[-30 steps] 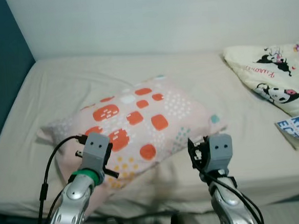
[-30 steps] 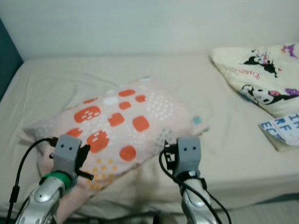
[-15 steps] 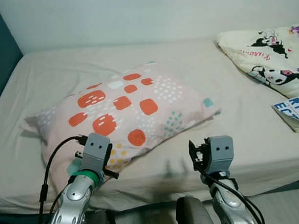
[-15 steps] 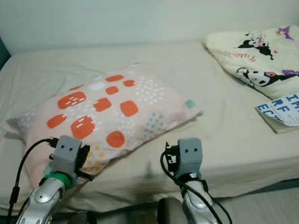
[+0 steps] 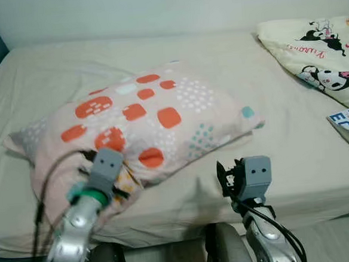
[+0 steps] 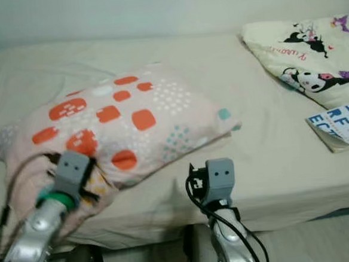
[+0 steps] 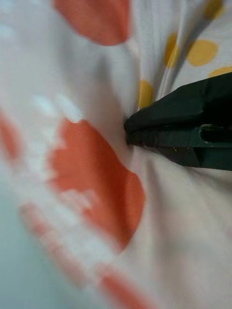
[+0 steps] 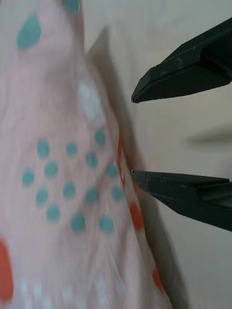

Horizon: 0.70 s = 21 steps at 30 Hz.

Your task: Clean up the room

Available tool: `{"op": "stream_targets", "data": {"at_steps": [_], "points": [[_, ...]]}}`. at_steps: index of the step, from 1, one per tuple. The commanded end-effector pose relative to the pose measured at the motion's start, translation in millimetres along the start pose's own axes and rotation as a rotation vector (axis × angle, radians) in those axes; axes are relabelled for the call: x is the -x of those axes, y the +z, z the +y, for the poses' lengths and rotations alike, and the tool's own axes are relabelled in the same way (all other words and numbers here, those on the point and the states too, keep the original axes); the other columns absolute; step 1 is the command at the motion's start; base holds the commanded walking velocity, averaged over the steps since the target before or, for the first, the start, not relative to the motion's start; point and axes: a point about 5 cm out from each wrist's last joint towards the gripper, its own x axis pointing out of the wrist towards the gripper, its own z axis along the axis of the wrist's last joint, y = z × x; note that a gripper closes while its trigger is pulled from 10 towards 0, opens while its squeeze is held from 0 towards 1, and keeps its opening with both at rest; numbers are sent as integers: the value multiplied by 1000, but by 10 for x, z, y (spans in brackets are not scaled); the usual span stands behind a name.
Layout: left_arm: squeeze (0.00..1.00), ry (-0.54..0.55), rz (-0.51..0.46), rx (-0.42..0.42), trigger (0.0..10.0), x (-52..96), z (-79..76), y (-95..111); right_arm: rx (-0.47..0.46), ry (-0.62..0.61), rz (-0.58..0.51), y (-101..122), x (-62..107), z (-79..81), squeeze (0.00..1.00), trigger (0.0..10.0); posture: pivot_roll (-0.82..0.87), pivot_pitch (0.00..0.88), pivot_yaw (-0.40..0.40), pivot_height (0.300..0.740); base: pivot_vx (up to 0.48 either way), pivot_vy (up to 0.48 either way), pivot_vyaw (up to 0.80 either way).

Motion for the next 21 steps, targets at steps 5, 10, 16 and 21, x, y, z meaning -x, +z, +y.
{"op": "stream_targets", "data": {"at_steps": [5,10,16,21], "points": [[0,176,-122,-226,10000,-85,1085,435,-199,305,-25,247,46,447,0,10000,-18,179,31,570,0,0,0],[0,199,-9,-209,10000,-25,1425,282,-267,539,-36,473,74,748,0,10000,-24,213,32,570,0,0,0],[0,312,85,-222,10000,84,1787,164,-256,750,28,507,151,994,0,10000,-18,242,29,570,0,0,0],[0,405,212,-408,10000,192,2114,18,-208,1050,149,455,389,1208,0,10000,-17,289,13,570,0,0,0]]}}
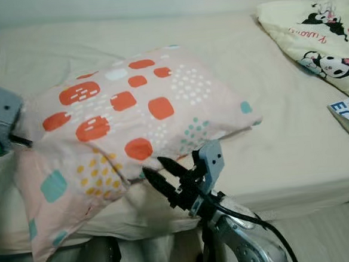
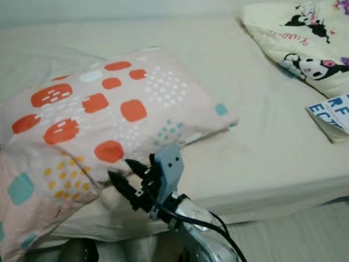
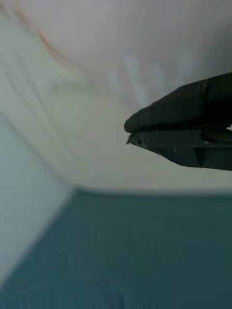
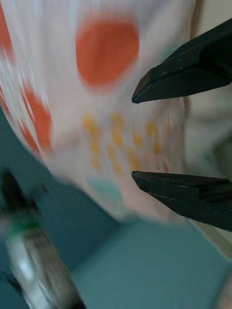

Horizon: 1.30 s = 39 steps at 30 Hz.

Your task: Clean up the room

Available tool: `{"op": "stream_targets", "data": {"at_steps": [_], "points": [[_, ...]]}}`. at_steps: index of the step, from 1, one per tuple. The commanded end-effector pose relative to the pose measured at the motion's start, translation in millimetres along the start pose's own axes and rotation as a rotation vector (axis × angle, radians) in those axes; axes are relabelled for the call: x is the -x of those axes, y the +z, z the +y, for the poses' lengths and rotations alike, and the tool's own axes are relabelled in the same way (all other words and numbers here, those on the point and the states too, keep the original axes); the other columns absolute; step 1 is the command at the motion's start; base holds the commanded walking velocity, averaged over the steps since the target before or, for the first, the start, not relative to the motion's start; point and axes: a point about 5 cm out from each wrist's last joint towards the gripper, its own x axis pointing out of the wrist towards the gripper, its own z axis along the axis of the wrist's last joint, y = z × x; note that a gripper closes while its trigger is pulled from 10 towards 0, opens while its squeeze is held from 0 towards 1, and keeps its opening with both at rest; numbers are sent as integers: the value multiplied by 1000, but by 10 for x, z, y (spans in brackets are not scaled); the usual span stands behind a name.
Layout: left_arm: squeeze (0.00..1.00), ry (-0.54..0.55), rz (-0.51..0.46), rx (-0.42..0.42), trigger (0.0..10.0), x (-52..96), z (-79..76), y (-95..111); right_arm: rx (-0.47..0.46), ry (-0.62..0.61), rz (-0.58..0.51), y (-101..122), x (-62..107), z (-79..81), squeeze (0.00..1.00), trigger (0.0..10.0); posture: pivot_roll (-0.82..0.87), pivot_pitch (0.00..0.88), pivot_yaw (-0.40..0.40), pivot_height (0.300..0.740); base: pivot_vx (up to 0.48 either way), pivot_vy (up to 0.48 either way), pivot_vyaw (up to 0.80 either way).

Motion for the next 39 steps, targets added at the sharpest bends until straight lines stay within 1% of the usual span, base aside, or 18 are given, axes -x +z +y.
{"op": "stream_targets", "data": {"at_steps": [1,6,8,11,12,13,15,16,18,19,21,22,25,26,29,31,35,39], "points": [[0,-13,88,-76,10000,12,8,-230,0,156,139,-181,19,173,0,10000,-16,298,10,570,0,0,0],[0,-57,147,-89,10000,0,-52,-323,6,168,201,-292,28,183,0,10000,-24,325,1,570,0,0,0],[0,-122,243,-13,10000,11,-180,-447,12,135,232,-355,-37,188,0,10000,-40,342,0,570,0,0,0],[0,-147,276,20,10000,22,-225,-491,20,122,240,-371,-62,191,0,10000,-42,343,1,570,0,0,0],[0,-374,354,100,10000,107,-584,-608,27,38,219,-351,-170,163,0,10000,-63,345,14,570,0,0,0],[0,-374,354,100,10000,107,-584,-608,27,38,219,-351,-170,163,0,10000,-63,345,14,570,0,0,0],[0,-656,346,155,10000,202,-990,-588,23,-36,177,-274,-201,100,0,10000,-68,340,23,570,0,0,0],[0,-656,346,155,10000,202,-990,-588,23,-36,177,-274,-201,100,0,10000,-68,340,23,570,0,0,0],[0,-867,277,201,10000,249,-1280,-455,28,-95,155,-220,-151,12,0,10000,-65,334,28,570,0,0,0],[0,-867,277,201,10000,249,-1280,-455,28,-95,155,-220,-151,12,0,10000,-65,334,28,570,0,0,0],[0,-1103,140,287,10000,300,-1645,-153,53,-212,142,-187,-46,-175,0,10000,-57,321,36,570,0,0,0],[0,-1103,140,287,10000,300,-1645,-153,53,-212,142,-187,-46,-175,0,10000,-57,321,36,570,0,0,0],[0,-1314,-98,436,10000,375,-2023,434,108,-431,120,-99,130,-505,0,10000,-49,310,36,570,0,0,0],[0,-1314,-98,436,10000,375,-2023,434,108,-431,120,-99,130,-505,0,10000,-49,310,36,570,0,0,0],[0,-1404,-316,573,10000,443,-2183,1072,232,-686,92,70,326,-848,0,10000,-42,304,34,570,0,0,0],[0,-1404,-316,573,10000,443,-2183,1072,232,-686,92,70,326,-848,0,10000,-42,304,34,570,0,0,0],[0,-1498,-598,689,10000,643,-2213,1874,446,-1016,-29,541,667,-1231,0,10000,-35,277,35,570,0,0,0],[0,-1558,-684,718,10000,808,-2161,2075,589,-1164,-67,780,855,-1345,0,10000,-38,264,47,570,0,0,0]]}}
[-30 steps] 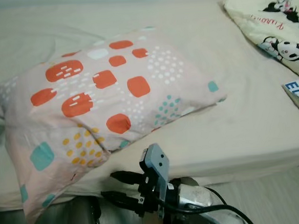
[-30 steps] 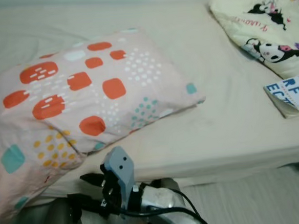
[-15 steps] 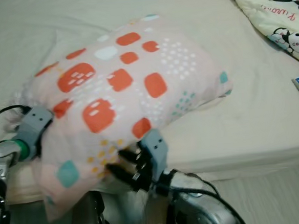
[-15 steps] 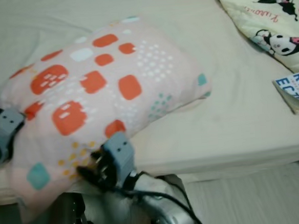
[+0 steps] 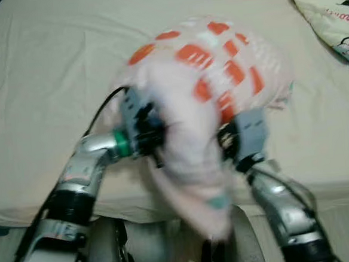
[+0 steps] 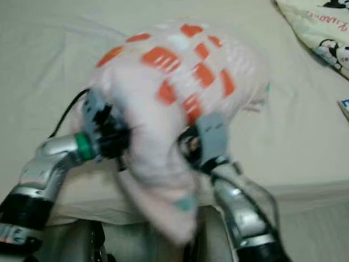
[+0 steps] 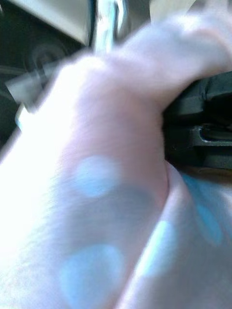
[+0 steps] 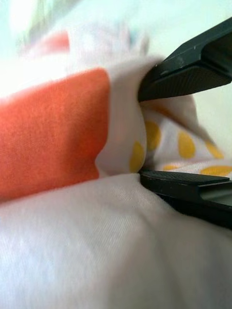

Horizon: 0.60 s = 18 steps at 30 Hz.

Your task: Clean up the room

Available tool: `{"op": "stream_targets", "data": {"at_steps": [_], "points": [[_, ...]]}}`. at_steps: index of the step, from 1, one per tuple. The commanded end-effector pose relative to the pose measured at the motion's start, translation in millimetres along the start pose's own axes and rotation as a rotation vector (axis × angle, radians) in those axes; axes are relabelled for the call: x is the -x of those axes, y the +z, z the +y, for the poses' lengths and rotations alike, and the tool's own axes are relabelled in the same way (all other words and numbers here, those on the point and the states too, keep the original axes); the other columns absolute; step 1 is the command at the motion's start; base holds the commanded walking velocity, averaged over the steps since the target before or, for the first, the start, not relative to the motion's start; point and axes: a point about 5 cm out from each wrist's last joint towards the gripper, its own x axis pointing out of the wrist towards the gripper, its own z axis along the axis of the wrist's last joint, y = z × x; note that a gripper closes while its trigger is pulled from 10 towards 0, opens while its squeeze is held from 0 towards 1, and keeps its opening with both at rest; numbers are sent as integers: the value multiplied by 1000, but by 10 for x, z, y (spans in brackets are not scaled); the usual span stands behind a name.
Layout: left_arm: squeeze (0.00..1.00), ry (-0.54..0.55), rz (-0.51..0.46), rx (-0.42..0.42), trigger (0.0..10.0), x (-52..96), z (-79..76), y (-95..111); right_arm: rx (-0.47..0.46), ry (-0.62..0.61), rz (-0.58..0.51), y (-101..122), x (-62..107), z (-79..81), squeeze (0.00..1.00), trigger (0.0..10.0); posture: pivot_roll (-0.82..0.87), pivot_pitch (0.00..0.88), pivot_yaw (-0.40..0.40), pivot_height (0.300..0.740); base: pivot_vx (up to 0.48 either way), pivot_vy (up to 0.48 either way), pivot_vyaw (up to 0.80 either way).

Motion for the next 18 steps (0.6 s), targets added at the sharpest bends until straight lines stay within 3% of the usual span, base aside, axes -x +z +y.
{"op": "stream_targets", "data": {"at_steps": [1,3,5,7,8,9,11,12,13,14,15,17,18], "points": [[0,-96,-24,21,10000,-87,-167,42,60,-75,-3,-26,-5,-100,0,10000,-38,264,47,570,0,0,0],[0,-173,5,35,10000,-21,-411,7,122,-166,-13,-9,-24,-265,0,10000,-40,260,57,570,0,0,0],[0,-189,88,66,10000,177,-598,-177,118,-155,19,-93,9,-252,0,10000,-40,260,57,570,0,0,0],[0,-154,198,108,10000,445,-738,-414,82,-78,72,-224,80,-119,0,10000,-30,257,68,570,0,0,0],[0,-154,198,108,10000,445,-738,-414,82,-78,72,-224,80,-119,0,10000,-30,257,68,570,0,0,0],[0,-137,249,132,10000,563,-801,-511,70,-37,94,-282,118,-48,0,10000,-27,257,69,570,0,0,0],[0,-100,364,200,10000,855,-969,-724,55,34,139,-409,214,94,0,10000,-24,257,67,570,0,0,0],[0,-67,456,240,10000,1109,-1116,-881,49,76,172,-496,292,171,0,10000,-22,255,65,570,0,0,0],[0,-52,493,251,10000,1220,-1177,-941,41,99,189,-532,325,204,0,10000,-20,257,63,570,0,0,0],[0,-27,530,262,10000,1345,-1242,-988,32,118,202,-567,361,239,0,10000,-17,259,61,570,0,0,0],[0,-27,530,262,10000,1345,-1242,-988,32,118,202,-567,361,239,0,10000,-17,259,61,570,0,0,0],[0,68,560,244,10000,1529,-1281,-978,12,142,221,-619,417,285,0,10000,-13,261,54,570,0,0,0],[0,188,503,235,10000,1541,-1202,-764,1,124,225,-647,426,266,0,10000,-7,262,48,570,0,0,0]]}}
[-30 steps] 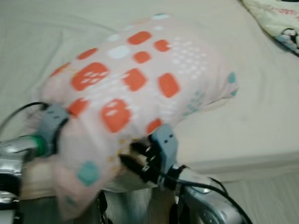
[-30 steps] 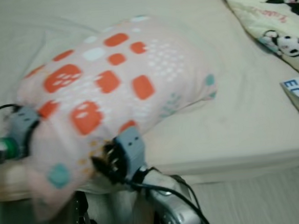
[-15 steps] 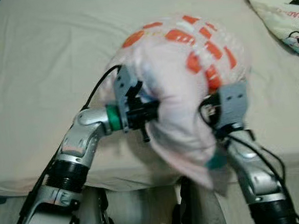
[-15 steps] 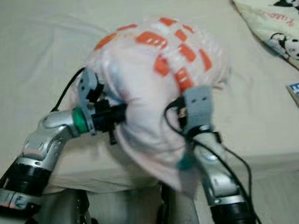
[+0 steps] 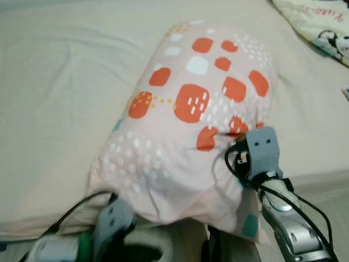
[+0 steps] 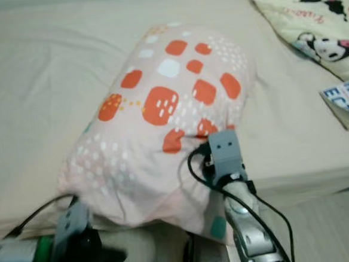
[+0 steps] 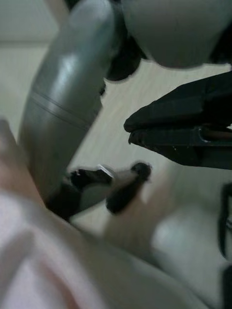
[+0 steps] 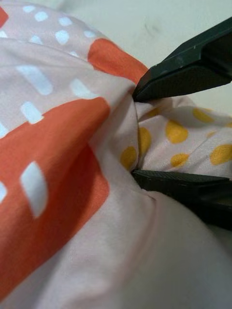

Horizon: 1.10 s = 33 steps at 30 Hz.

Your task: Clean up the room

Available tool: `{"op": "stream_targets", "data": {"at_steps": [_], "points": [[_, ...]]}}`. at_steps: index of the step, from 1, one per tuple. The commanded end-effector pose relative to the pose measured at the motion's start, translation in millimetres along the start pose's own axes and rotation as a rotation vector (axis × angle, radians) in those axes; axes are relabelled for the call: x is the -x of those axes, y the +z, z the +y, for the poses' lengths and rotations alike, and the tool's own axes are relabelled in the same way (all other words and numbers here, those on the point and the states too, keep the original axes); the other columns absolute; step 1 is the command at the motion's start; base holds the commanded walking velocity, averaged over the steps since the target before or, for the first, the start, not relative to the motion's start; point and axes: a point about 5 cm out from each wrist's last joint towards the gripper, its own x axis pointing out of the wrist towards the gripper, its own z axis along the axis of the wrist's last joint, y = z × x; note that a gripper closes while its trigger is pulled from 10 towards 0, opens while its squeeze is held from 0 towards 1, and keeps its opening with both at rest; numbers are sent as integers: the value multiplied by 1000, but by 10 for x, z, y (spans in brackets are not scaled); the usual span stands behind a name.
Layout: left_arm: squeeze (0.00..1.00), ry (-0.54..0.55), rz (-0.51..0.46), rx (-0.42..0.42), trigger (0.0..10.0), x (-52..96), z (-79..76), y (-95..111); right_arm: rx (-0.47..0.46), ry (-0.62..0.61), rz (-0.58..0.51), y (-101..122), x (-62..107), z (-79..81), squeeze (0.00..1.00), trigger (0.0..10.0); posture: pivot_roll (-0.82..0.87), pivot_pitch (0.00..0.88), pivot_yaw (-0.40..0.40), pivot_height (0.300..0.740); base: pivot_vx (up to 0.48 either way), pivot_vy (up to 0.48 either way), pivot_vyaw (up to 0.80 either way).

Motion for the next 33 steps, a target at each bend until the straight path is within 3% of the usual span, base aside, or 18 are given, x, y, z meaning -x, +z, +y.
{"op": "stream_targets", "data": {"at_steps": [1,2,6,7,10,11,12,14,15,17,18,19,22,23,24,26,28,33], "points": [[0,92,-56,-24,10000,124,28,202,-21,29,63,-159,56,64,0,10000,-7,262,48,570,0,0,0],[0,92,-56,-24,10000,124,28,202,-21,29,63,-159,56,64,0,10000,-7,262,48,570,0,0,0],[247,179,-391,-128,10000,346,67,1116,-204,-119,-29,-39,-5,-233,0,10000,28,257,9,570,0,0,0],[255,176,-450,-156,10000,412,42,1265,-242,-147,-60,9,-9,-307,0,10000,31,256,8,570,0,0,0],[361,160,-524,-189,10000,518,28,1453,-305,-182,-103,87,-15,-413,0,10000,41,253,1,570,0,0,0],[910,189,-583,-205,10000,623,79,1577,-376,-211,-138,156,-21,-517,0,10000,50,249,-4,570,0,0,0],[1000,251,-625,-197,10000,713,191,1634,-436,-231,-160,200,-28,-599,0,10000,50,249,-4,570,0,0,0],[1000,407,-644,-164,10000,801,429,1614,-501,-254,-173,225,-43,-681,0,10000,52,247,-8,570,0,0,0],[1000,500,-653,-125,10000,830,602,1554,-511,-271,-163,209,-56,-712,388,10000,44,247,-15,570,0,0,0],[1000,587,-657,-75,10000,850,755,1487,-517,-289,-151,188,-69,-741,388,10000,44,247,-15,570,0,0,0],[1000,627,-661,-38,10000,864,832,1446,-522,-290,-153,183,-72,-752,1000,10000,39,246,-15,570,0,0,0],[1000,627,-661,-38,10000,864,832,1446,-522,-290,-153,183,-72,-752,1000,10000,39,246,-15,570,0,0,0],[1000,747,-776,224,10000,872,1301,1210,-520,-273,-141,167,-68,-795,1000,10000,13,245,-23,570,0,0,0],[1000,747,-776,224,10000,872,1301,1210,-520,-273,-141,167,-68,-795,1000,10000,13,245,-23,570,0,0,0],[1000,735,-798,299,10000,813,1397,1158,-518,-278,-131,154,-63,-814,1000,10000,0,246,-26,570,0,0,0],[1000,735,-798,299,10000,813,1397,1158,-518,-278,-131,154,-63,-814,1000,10000,0,246,-26,570,0,0,0],[1000,694,-820,430,10000,676,1561,1093,-509,-278,-109,123,-52,-847,1000,10000,-26,246,-23,570,0,0,0],[1000,580,-905,557,10000,509,1713,1157,-519,-228,-46,42,-69,-812,1000,10000,-44,252,-12,570,0,0,0]]}}
